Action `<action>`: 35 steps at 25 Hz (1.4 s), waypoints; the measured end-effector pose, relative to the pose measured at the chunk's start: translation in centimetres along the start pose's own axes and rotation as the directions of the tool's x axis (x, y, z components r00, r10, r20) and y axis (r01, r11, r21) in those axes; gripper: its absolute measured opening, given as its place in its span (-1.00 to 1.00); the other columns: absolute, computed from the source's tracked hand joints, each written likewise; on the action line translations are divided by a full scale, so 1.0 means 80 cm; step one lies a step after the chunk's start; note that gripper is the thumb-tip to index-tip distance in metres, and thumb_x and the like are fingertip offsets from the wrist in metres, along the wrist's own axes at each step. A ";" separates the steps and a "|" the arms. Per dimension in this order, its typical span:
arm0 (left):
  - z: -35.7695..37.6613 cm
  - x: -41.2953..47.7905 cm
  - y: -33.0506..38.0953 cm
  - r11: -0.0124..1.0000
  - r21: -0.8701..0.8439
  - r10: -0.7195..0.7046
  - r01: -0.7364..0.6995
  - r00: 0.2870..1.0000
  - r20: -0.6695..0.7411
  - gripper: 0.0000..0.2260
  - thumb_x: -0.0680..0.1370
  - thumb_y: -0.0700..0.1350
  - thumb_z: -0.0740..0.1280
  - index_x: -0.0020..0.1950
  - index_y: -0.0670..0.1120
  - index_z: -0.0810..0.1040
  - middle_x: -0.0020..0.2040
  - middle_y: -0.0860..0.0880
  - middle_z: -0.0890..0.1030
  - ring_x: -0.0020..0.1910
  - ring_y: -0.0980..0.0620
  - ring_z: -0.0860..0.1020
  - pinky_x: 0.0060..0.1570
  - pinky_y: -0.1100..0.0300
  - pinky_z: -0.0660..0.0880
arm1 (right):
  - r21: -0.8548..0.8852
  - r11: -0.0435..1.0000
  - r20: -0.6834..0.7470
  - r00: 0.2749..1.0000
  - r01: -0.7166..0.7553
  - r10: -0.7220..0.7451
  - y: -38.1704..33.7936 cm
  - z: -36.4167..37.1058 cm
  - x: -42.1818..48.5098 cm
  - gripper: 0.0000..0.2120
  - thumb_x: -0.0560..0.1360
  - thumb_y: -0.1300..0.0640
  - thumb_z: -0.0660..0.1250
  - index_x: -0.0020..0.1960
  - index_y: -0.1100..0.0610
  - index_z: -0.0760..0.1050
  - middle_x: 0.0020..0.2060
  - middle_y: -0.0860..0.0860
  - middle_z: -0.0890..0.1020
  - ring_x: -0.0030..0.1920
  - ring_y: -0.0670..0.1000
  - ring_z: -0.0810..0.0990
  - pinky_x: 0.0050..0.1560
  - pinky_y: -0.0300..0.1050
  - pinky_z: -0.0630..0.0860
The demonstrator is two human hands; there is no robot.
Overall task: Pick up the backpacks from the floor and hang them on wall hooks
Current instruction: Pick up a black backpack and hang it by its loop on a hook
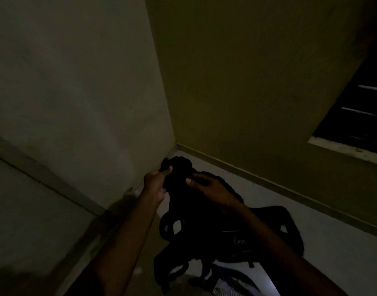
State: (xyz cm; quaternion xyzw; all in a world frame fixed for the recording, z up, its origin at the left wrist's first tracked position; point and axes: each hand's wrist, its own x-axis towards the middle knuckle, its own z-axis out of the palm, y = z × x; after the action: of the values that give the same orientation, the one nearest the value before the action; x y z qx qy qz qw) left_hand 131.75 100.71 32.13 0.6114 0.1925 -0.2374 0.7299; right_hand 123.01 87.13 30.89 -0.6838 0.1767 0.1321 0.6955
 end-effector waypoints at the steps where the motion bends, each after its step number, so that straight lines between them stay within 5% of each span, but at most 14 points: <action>1: 0.001 0.001 0.005 1.000 -0.013 -0.009 0.010 1.000 0.002 -0.62 0.51 -0.26 0.32 0.32 -0.31 0.41 0.30 -0.27 0.49 -0.07 -0.11 0.57 -0.37 0.25 0.59 | -0.039 0.999 0.028 1.000 0.001 0.000 0.004 0.012 -0.004 -0.54 0.46 -0.04 0.37 0.32 0.05 0.45 0.15 -0.12 0.57 0.10 -0.13 0.57 0.02 -0.43 0.49; 4: 0.007 0.010 0.016 0.997 0.077 -0.016 0.014 1.000 0.020 -0.54 0.51 -0.20 0.35 0.37 -0.27 0.36 0.34 -0.23 0.46 0.21 -0.18 0.52 -0.04 0.07 0.55 | -0.154 0.987 -0.184 0.983 -0.054 0.025 0.019 0.034 0.019 -0.49 0.40 -0.02 0.44 0.28 0.17 0.49 0.23 0.10 0.58 0.20 0.07 0.57 0.20 -0.12 0.52; 6: 0.006 0.019 0.026 0.979 0.199 0.031 -0.044 0.997 0.069 -0.54 0.51 -0.11 0.35 0.36 -0.26 0.38 0.26 -0.18 0.51 0.08 -0.13 0.58 -0.08 0.15 0.58 | -0.004 0.993 -0.299 0.948 -0.119 0.113 0.013 0.037 0.040 -0.54 0.43 0.05 0.43 0.22 0.28 0.51 0.19 0.22 0.59 0.16 0.14 0.59 0.14 -0.05 0.55; 9: -0.008 0.039 0.041 0.917 0.350 0.163 -0.192 0.980 0.110 -0.70 0.56 -0.10 0.28 0.21 -0.24 0.51 0.13 -0.19 0.60 -0.17 0.00 0.59 -0.18 0.26 0.58 | 0.356 0.919 -0.221 0.940 -0.169 0.258 -0.009 0.045 0.078 -0.60 0.48 0.13 0.38 0.22 0.34 0.48 0.20 0.18 0.57 0.16 0.18 0.58 -0.08 -0.11 0.57; 14: -0.043 0.085 0.045 0.815 0.497 0.334 -0.297 0.943 0.016 -0.71 0.54 -0.06 0.29 0.22 -0.15 0.52 0.15 -0.03 0.58 0.14 -0.05 0.55 0.11 0.14 0.48 | 0.488 0.849 -0.122 0.947 -0.202 0.296 -0.052 0.060 0.180 -0.46 0.47 -0.08 0.34 0.31 0.26 0.41 0.23 0.21 0.55 0.22 0.20 0.55 0.22 0.08 0.52; 16: -0.048 0.108 0.054 0.866 0.417 0.329 -0.275 0.942 -0.061 -0.66 0.51 -0.09 0.35 0.26 -0.14 0.49 0.20 -0.08 0.57 0.17 -0.09 0.54 0.17 0.04 0.50 | 0.522 0.832 -0.117 0.951 -0.187 0.287 -0.072 0.056 0.212 -0.49 0.48 -0.06 0.33 0.30 0.24 0.41 0.23 0.20 0.55 0.24 0.20 0.54 0.18 0.05 0.51; 20: -0.027 0.138 0.077 0.974 -0.140 0.166 -0.177 0.983 -0.082 -0.76 0.52 -0.23 0.31 0.18 -0.24 0.54 0.12 -0.26 0.60 0.03 -0.16 0.59 0.10 0.03 0.53 | 0.541 0.812 -0.005 0.965 -0.218 0.262 -0.101 0.055 0.259 -0.51 0.51 -0.05 0.30 0.30 0.23 0.40 0.22 0.18 0.55 0.09 0.13 0.58 0.06 0.01 0.53; 26: 0.000 0.190 0.139 0.940 0.038 0.333 -0.338 0.894 -0.298 -0.80 0.56 -0.05 0.26 -0.15 -0.09 0.62 -0.02 -0.14 0.64 -0.01 -0.08 0.60 0.10 0.09 0.53 | 0.434 0.878 0.054 0.978 -0.203 0.200 -0.149 0.050 0.324 -0.61 0.53 0.17 0.28 0.31 0.29 0.39 0.26 0.24 0.53 -0.10 0.07 0.56 -0.15 -0.11 0.51; 31: 0.008 0.247 0.223 0.856 0.226 0.511 -0.464 0.823 -0.246 -0.82 0.55 -0.07 0.29 -0.07 -0.12 0.64 -0.01 -0.14 0.65 -0.01 -0.08 0.59 0.12 0.06 0.53 | 0.249 0.967 0.011 0.999 -0.054 0.053 -0.213 0.028 0.356 -0.65 0.59 0.26 0.14 0.35 0.34 0.34 0.32 0.28 0.45 0.03 0.01 0.42 -0.27 -0.22 0.39; 35: 0.015 0.267 0.280 0.789 0.371 0.595 -0.490 0.761 -0.261 -0.73 0.55 -0.08 0.28 0.05 -0.27 0.62 -0.01 -0.16 0.63 -0.13 -0.08 0.61 -0.16 0.31 0.52 | -0.016 0.972 0.036 0.971 0.236 -0.235 -0.258 0.030 0.373 -0.72 0.55 0.19 0.21 0.24 0.15 0.52 0.24 0.14 0.57 0.18 0.02 0.55 0.01 -0.19 0.54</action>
State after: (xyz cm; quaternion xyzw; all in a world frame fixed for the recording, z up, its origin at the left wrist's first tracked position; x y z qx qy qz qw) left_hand 162.16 100.24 38.10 0.7708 0.1013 0.0790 0.6240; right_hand 158.90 87.20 36.85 -0.7045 0.0811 0.0622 0.7023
